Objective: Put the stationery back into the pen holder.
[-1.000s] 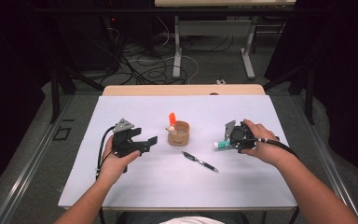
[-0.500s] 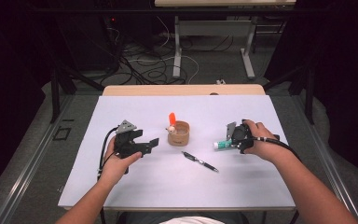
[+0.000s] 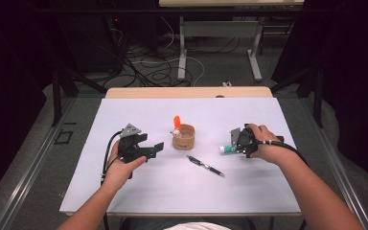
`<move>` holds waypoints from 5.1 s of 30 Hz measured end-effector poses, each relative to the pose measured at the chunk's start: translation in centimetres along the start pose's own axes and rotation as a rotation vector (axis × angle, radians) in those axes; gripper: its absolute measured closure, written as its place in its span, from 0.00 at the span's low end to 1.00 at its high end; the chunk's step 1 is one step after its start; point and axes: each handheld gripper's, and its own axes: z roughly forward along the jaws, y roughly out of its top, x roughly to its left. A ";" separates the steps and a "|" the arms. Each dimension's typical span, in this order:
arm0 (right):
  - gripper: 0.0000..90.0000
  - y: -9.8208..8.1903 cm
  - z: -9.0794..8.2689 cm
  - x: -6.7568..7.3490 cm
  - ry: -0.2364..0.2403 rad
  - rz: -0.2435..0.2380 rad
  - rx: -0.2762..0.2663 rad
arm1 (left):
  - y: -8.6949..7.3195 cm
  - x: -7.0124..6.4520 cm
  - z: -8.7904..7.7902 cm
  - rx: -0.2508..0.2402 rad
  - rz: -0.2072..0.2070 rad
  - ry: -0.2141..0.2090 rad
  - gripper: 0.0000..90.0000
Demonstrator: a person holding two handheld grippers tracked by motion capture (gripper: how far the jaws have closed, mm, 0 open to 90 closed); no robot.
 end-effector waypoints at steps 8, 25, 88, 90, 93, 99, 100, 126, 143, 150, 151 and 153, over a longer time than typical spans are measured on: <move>0.43 0.2 1.2 0.4 -0.020 -0.001 -0.070 | 0.0 0.1 0.0 -0.006 0.006 0.007 0.20; 0.61 0.9 1.7 0.2 0.070 -0.063 0.053 | -0.1 0.4 0.0 0.001 0.003 0.017 0.20; 0.72 3.6 -2.4 4.0 -0.219 -0.301 -0.093 | -0.1 0.2 0.0 0.004 0.013 0.019 0.20; 0.72 3.9 -2.6 4.1 -0.250 -0.329 -0.110 | -0.1 0.2 0.0 0.004 0.013 0.019 0.20; 0.72 4.1 -3.0 4.3 -0.296 -0.345 -0.121 | -0.1 0.2 0.1 0.004 0.012 0.018 0.20; 0.72 5.0 -3.9 4.9 -0.421 -0.415 -0.165 | -0.1 0.2 0.1 0.005 0.014 0.018 0.20; 0.72 5.1 -4.1 5.0 -0.437 -0.416 -0.164 | -0.1 0.2 0.1 0.006 0.014 0.017 0.20; 0.72 7.6 -5.8 8.8 -0.775 -0.688 -0.224 | 0.6 -1.9 0.0 0.019 0.087 -0.050 0.21; 0.72 9.0 -6.1 11.3 -0.805 -0.874 -0.154 | 1.5 -5.6 0.7 0.115 0.106 -0.239 0.23; 0.73 9.0 -5.3 11.6 -0.804 -0.910 -0.241 | 2.5 -7.1 1.3 0.188 0.158 -0.295 0.30; 0.72 9.2 -5.8 11.9 -0.800 -0.931 -0.159 | 2.6 -7.4 1.5 0.205 0.173 -0.295 0.30; 0.73 9.4 -5.8 12.0 -0.806 -0.961 -0.154 | 2.8 -7.9 1.7 0.230 0.194 -0.297 0.31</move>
